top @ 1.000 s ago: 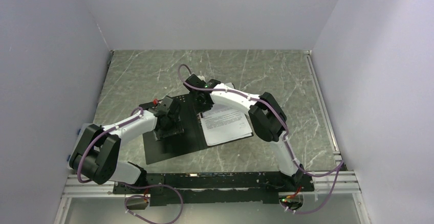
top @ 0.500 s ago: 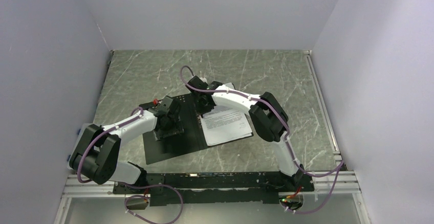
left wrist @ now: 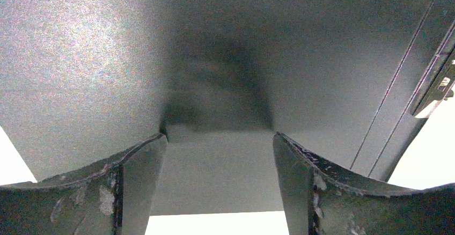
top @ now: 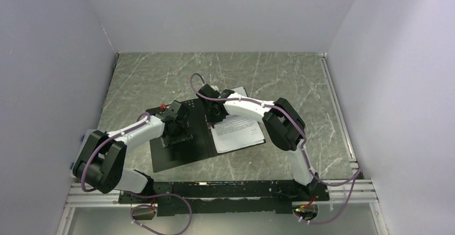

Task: Put the files into the folder

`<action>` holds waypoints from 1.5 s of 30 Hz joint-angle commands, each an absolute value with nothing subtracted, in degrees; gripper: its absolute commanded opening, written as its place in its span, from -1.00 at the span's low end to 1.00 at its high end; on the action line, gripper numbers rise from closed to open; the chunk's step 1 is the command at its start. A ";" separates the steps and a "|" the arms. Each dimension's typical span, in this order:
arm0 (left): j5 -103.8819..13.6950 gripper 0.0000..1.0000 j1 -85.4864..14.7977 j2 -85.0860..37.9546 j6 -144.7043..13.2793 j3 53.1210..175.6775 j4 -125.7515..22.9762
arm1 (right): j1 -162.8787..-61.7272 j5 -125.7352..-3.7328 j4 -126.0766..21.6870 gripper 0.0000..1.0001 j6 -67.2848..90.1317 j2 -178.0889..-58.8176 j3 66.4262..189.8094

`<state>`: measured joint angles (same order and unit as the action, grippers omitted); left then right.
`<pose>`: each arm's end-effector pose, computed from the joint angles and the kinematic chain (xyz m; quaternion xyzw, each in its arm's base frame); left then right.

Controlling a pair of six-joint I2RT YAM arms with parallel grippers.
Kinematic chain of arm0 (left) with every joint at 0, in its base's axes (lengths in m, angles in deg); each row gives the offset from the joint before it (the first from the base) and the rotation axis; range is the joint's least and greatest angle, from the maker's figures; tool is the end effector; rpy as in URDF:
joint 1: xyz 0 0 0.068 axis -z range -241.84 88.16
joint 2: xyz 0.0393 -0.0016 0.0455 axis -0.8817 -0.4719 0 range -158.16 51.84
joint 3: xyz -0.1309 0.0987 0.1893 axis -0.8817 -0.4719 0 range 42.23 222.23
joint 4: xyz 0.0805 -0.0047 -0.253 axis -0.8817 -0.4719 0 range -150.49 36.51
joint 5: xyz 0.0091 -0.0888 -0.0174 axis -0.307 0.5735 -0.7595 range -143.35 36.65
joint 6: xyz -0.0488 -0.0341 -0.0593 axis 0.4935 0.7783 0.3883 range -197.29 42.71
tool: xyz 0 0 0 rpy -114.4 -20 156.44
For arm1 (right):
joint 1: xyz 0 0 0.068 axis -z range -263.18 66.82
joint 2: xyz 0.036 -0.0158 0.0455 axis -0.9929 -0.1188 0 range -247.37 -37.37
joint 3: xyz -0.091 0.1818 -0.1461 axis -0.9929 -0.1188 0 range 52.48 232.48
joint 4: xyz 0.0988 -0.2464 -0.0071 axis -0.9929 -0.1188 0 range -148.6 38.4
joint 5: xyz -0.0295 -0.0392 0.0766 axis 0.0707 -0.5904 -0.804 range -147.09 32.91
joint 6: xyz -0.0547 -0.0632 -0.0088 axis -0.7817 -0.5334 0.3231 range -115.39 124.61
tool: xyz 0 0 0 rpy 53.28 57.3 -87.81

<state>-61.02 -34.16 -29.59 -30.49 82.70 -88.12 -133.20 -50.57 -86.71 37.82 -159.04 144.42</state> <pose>0.2244 -0.1068 0.0910 -0.1726 0.9748 -0.0230 0.1397 0.2989 0.3435 0.1136 -0.1302 0.9658 0.1029 0.1994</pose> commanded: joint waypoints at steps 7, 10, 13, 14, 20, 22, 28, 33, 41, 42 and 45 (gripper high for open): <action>-52.67 0.58 -33.98 -35.52 -26.93 74.97 -83.25 | -133.36 -49.85 -87.70 -0.30 38.53 -155.83 143.86; -52.57 0.58 -34.03 -35.70 -27.01 75.02 -83.22 | -133.36 -49.43 -87.97 -0.24 38.61 -155.39 144.13; -52.64 0.58 -33.99 -35.78 -27.06 75.10 -83.14 | -133.45 -49.00 -88.40 -0.22 38.70 -154.69 144.27; -52.57 0.58 -33.98 -35.79 -27.10 75.10 -83.13 | -133.52 -48.82 -88.42 -0.22 38.71 -154.03 144.20; -52.51 0.58 -33.98 -36.30 -27.28 75.19 -82.94 | -133.87 -47.69 -89.58 -0.21 38.63 -150.87 144.23; -52.48 0.58 -33.98 -36.39 -27.28 75.28 -82.78 | -134.04 -47.24 -89.95 -0.21 38.62 -149.74 144.21; -52.30 0.57 -33.98 -36.32 -27.36 75.37 -82.87 | -134.40 -46.59 -90.97 -0.20 38.21 -147.82 146.07; -52.47 0.57 -33.98 -36.06 -27.46 75.47 -83.12 | -135.09 -47.31 -91.45 -0.22 37.54 -148.14 149.05; -52.04 0.57 -34.00 -36.61 -27.55 75.01 -82.59 | -136.90 -48.08 -92.26 -0.27 37.00 -151.14 151.79; -51.97 0.57 -33.99 -36.66 -27.57 74.95 -82.51 | -136.96 -48.07 -92.29 -0.28 37.00 -151.45 151.99; -51.78 0.57 -34.03 -36.60 -27.63 74.76 -82.25 | -137.10 -48.16 -92.25 -0.33 36.87 -152.26 152.60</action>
<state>-60.80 -34.27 -29.70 -30.57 82.68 -88.08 -136.74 -48.30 -91.72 37.67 -150.86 149.91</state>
